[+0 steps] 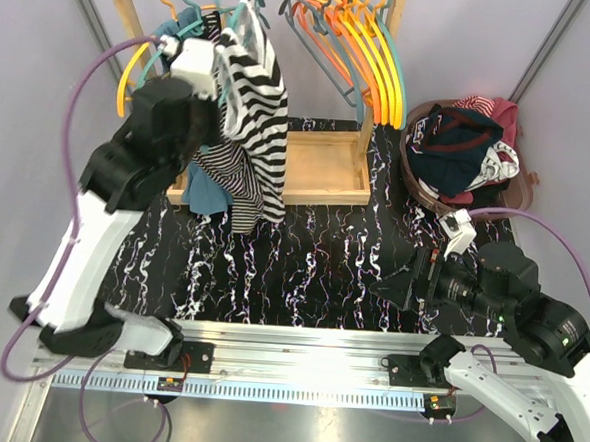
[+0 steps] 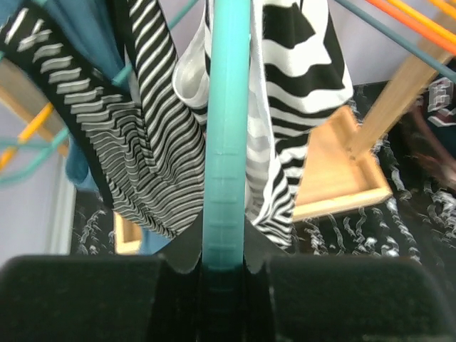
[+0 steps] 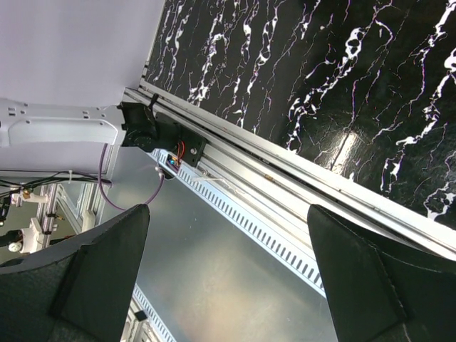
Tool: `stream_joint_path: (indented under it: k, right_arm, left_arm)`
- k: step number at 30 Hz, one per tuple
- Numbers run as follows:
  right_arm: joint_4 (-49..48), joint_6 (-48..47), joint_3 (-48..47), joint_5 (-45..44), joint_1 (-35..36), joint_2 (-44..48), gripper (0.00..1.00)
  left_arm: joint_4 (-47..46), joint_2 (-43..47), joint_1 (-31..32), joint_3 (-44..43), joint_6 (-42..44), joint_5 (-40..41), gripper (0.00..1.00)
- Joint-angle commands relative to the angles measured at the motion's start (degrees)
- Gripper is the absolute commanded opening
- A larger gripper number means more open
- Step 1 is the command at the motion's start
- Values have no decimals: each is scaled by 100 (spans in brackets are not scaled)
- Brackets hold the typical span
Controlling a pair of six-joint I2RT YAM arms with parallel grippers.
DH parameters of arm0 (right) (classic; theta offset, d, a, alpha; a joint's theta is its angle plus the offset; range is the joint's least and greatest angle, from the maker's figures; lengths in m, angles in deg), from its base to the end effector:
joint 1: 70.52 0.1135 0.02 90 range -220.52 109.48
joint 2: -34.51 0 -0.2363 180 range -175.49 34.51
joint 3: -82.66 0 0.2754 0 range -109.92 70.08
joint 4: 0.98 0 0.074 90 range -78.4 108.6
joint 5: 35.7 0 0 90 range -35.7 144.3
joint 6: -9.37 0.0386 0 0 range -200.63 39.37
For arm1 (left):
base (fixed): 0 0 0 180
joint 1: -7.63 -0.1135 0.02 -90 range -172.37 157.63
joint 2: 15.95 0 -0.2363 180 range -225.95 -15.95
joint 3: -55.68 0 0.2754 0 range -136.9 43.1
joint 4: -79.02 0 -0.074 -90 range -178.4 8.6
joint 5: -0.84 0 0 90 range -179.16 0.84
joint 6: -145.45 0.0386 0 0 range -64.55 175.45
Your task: Remove the tank top from the hanger
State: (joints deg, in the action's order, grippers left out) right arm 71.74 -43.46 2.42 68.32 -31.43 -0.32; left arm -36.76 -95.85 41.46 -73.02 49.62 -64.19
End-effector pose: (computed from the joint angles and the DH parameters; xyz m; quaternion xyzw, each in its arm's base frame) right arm 0.0860 0.0819 0.3935 -0.0777 0.8465 0.4008 0.3418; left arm 0.2292 -0.1340 0.5244 0.0608 0.7854 -0.0389 0.6148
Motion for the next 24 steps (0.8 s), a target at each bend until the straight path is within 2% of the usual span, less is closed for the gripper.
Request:
stream_joint_path:
  k: [1,14,24]
  right_arm:
    - [-266,19,51,-128,2,46,100]
    - [-424,-122,165,232,11,-191,100]
    - [-644,-420,-229,355,2,-155,100]
  left_arm:
    - [-1050,940,89,702,-550,-124,0]
    - [-1068,2768,107,2936,-964,-106,0]
    - [-620,3718,265,3921,-1351,-1580,0]
